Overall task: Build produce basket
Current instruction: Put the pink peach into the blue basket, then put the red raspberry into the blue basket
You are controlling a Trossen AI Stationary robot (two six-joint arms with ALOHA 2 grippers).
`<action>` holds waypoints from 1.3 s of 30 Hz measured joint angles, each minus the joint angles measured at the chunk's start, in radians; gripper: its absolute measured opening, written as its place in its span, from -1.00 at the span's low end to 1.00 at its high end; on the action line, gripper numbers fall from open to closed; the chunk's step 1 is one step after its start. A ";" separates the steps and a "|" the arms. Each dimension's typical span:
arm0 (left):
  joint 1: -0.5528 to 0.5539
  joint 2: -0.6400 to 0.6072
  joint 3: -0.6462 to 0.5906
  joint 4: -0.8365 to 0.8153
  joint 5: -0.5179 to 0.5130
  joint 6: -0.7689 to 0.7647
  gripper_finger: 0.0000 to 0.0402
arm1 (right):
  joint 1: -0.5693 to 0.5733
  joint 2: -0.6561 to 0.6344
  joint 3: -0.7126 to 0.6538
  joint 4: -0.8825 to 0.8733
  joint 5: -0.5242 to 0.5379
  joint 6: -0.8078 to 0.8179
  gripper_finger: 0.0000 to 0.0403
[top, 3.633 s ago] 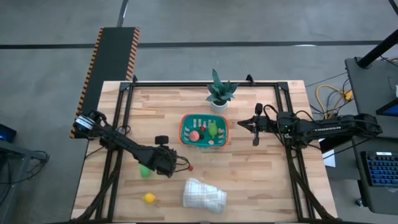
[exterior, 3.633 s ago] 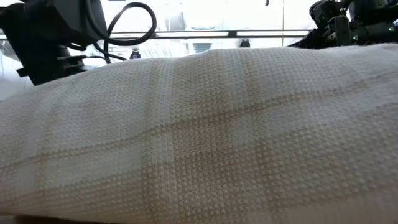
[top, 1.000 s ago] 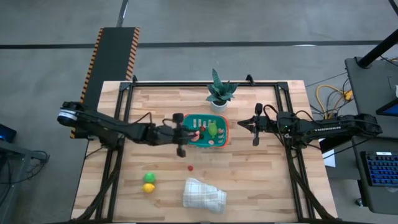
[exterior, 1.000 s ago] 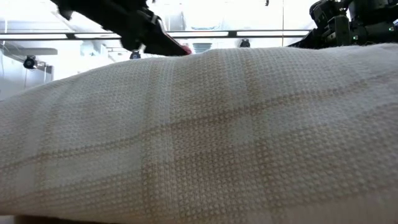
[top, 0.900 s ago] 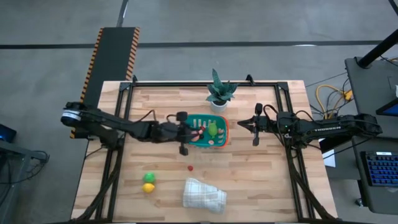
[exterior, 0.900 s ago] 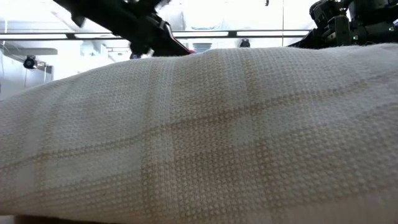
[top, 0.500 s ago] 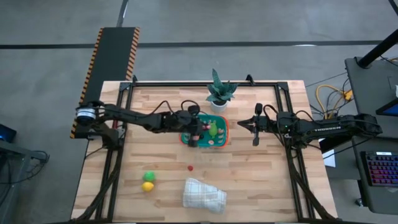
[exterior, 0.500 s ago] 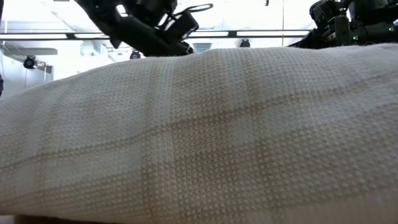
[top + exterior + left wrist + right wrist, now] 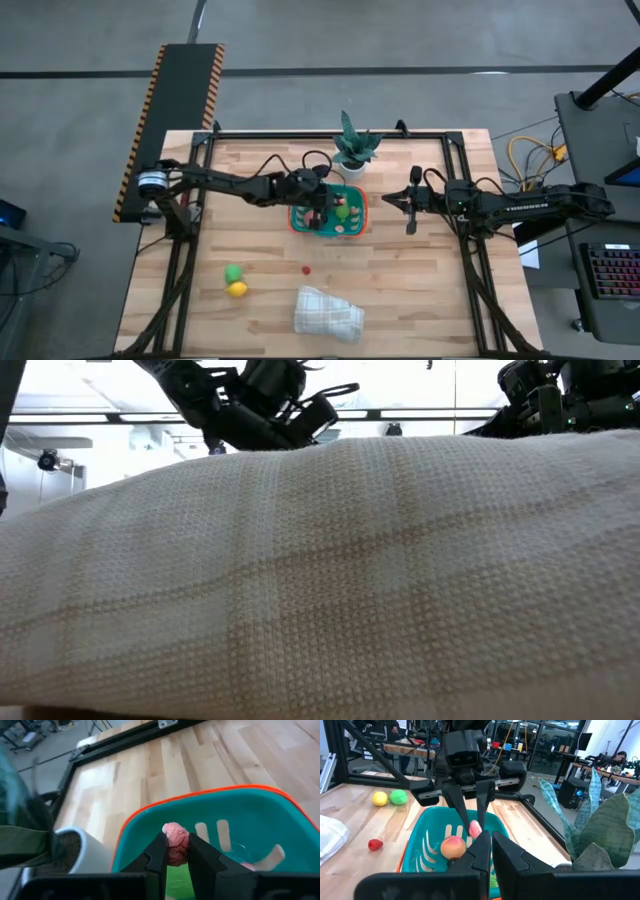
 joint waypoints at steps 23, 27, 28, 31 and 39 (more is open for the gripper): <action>0.018 0.123 0.082 0.003 0.033 -0.001 -0.82 | 0.000 0.000 0.000 -0.001 0.000 0.002 -0.96; 0.021 0.122 0.082 0.008 0.033 -0.001 -0.82 | 0.000 0.000 0.000 -0.001 0.000 0.000 -0.96; 0.021 0.122 0.082 0.013 0.033 -0.001 -0.81 | 0.000 0.000 0.000 -0.001 0.000 0.000 -0.96; 0.020 0.121 0.078 0.020 0.033 -0.001 -0.73 | 0.000 0.000 0.000 -0.002 0.000 0.000 -0.96; 0.021 0.119 0.082 0.037 0.032 -0.004 -0.29 | 0.000 0.000 0.000 -0.002 0.000 0.000 -0.96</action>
